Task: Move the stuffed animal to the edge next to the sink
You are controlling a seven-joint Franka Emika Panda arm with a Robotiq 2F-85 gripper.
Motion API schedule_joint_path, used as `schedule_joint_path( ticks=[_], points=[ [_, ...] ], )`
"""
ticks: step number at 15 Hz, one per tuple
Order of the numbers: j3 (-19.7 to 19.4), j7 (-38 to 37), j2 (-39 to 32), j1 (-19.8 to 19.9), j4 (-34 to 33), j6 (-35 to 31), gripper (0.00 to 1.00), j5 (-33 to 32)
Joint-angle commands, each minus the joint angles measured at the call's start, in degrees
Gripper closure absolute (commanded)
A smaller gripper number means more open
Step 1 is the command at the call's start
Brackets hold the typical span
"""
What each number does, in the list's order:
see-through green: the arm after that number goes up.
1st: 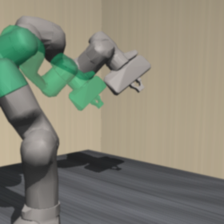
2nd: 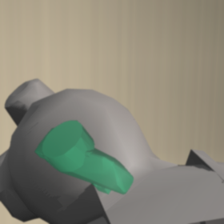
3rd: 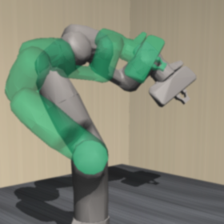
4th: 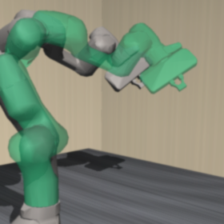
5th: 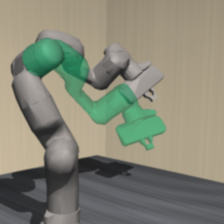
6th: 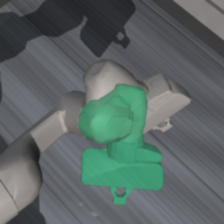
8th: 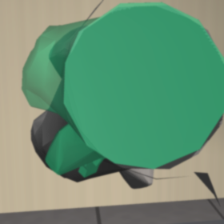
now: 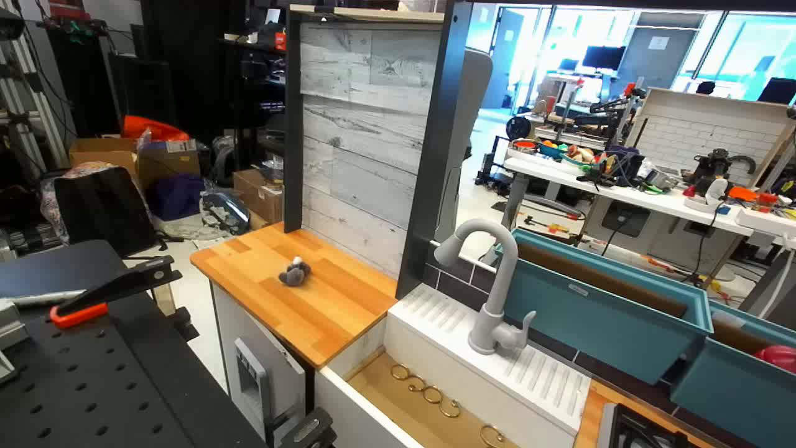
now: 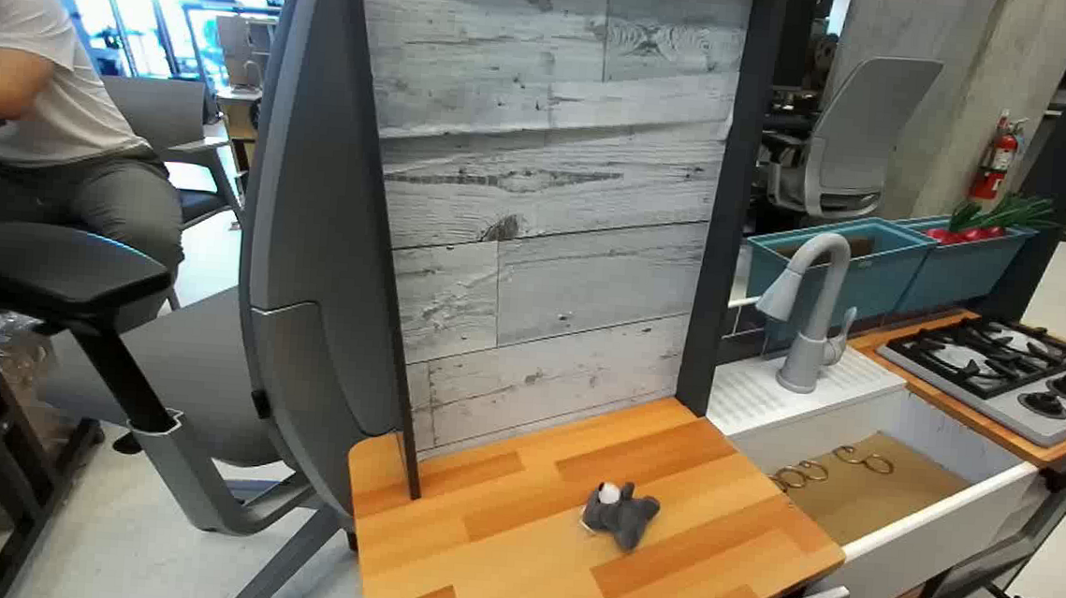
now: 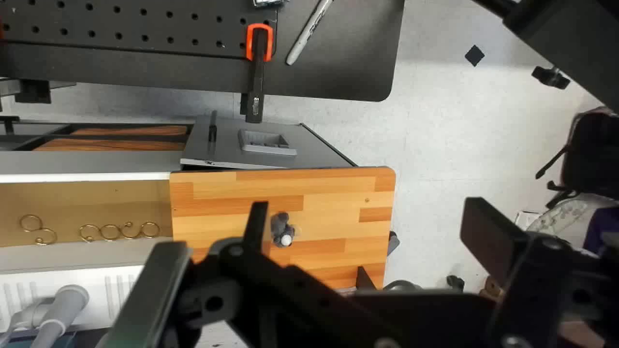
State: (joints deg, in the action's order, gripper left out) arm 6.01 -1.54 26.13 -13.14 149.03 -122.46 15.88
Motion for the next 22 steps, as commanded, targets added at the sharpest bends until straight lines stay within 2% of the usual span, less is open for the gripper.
schedule_joint_path(
  ticks=[1,13,17,22],
  points=[
    [0.5,0.2,0.0,0.6,-0.1,0.2,0.0,0.3],
    [0.5,0.2,0.0,0.6,-0.1,0.2,0.0,0.3],
    [1.8,-1.1,-5.8,2.7,-2.5,-4.2,0.0,-4.5],
    [2.4,-4.4,-20.5,5.1,-6.8,-17.9,0.0,-10.1]
  ],
)
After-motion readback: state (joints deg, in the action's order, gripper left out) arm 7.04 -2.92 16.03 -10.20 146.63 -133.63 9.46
